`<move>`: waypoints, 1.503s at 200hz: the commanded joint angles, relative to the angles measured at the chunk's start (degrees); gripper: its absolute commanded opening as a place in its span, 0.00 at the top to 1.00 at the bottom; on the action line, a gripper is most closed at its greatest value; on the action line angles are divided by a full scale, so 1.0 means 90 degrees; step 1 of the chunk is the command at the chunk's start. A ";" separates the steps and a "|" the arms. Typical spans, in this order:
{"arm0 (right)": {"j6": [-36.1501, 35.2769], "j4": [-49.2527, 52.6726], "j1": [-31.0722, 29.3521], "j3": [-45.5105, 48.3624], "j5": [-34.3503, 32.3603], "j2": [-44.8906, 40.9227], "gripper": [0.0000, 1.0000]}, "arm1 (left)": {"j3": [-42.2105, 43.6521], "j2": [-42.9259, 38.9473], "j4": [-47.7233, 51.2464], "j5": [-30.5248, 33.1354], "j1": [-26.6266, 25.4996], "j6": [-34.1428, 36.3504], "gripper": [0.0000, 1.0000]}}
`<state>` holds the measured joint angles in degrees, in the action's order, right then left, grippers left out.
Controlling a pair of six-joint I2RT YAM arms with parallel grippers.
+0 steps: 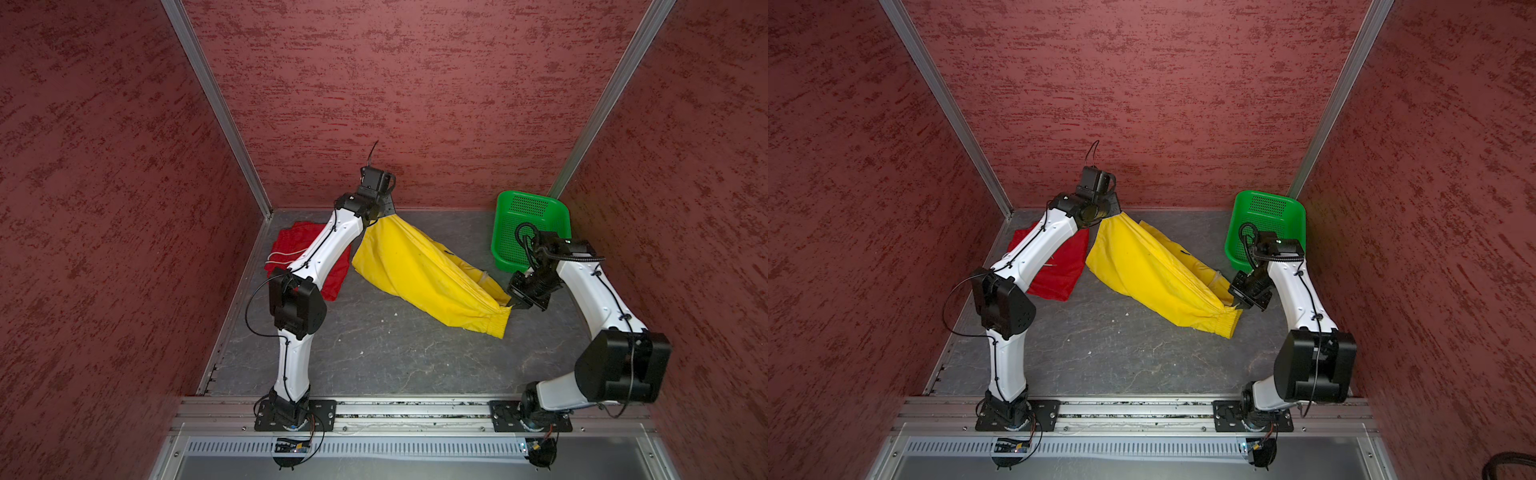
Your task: Fold and stack the shorts
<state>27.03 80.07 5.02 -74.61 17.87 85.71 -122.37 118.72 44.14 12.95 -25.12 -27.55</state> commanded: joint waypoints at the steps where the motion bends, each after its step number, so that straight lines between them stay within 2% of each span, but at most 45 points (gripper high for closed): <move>1: -0.0168 -0.0143 0.0138 -0.0128 -0.0169 0.0170 1.00 | -0.0333 0.0338 -0.0138 0.0153 0.0106 0.0102 1.00; 42: -0.0145 -0.0591 0.0286 -0.0064 -0.0145 0.0482 1.00 | -0.0906 0.1116 -0.0041 0.0028 0.0118 0.0073 1.00; 111: 0.0459 -0.1898 0.0475 0.0360 -0.0043 0.0671 1.00 | -0.1383 0.2135 -0.0123 -0.0507 0.0129 -0.0192 0.98; 140: 0.0752 -0.2583 0.0553 0.0627 -0.0016 0.0713 0.92 | -0.1463 0.2455 -0.0309 -0.0791 0.0126 -0.0300 0.93; 169: 0.1206 -0.3533 0.0634 0.0794 0.0041 0.0599 0.76 | -0.1706 0.2805 -0.0427 -0.1103 0.0131 -0.0393 0.77; 189: 0.1520 -0.4081 0.0644 0.0814 -0.0081 0.0416 0.60 | -0.1833 0.2913 -0.0469 -0.1249 0.0159 -0.0396 0.51; 205: 0.1643 -0.4280 0.0644 0.0728 -0.0413 0.0189 0.50 | -0.1833 0.2859 -0.0463 -0.1349 0.0235 -0.0415 0.37; 228: 0.1637 -0.4219 0.0644 0.0525 -0.1178 -0.0232 0.43 | -0.1676 0.2545 -0.0354 -0.1437 0.0357 -0.0373 0.25; 250: 0.1415 -0.4108 0.0644 0.0428 -0.1751 -0.0819 0.40 | -0.0897 0.1848 -0.0647 -0.1482 0.0455 -0.0234 0.18; 260: 0.1262 -0.4145 0.0644 0.0441 -0.1721 -0.1049 0.40 | -0.0471 0.1470 -0.0773 -0.1540 0.0492 -0.0193 0.18; 269: 0.1199 -0.4243 0.0634 0.0519 -0.1493 -0.1267 0.40 | -0.0029 0.1121 -0.0900 -0.1684 0.0506 -0.0150 0.22; 289: 0.1215 -0.4914 0.0414 0.1141 -0.0663 -0.1892 0.44 | 0.1246 0.0286 -0.1357 -0.2034 0.0514 -0.0210 0.44; 300: 0.1294 -0.5406 0.0090 0.1604 -0.0405 -0.2243 0.46 | 0.2014 -0.0113 -0.1675 -0.2212 0.0513 -0.0386 0.53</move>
<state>38.50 39.24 9.67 -66.54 9.06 70.70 -113.69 125.67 36.07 -2.33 -20.14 -29.63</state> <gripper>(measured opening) 0.556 0.541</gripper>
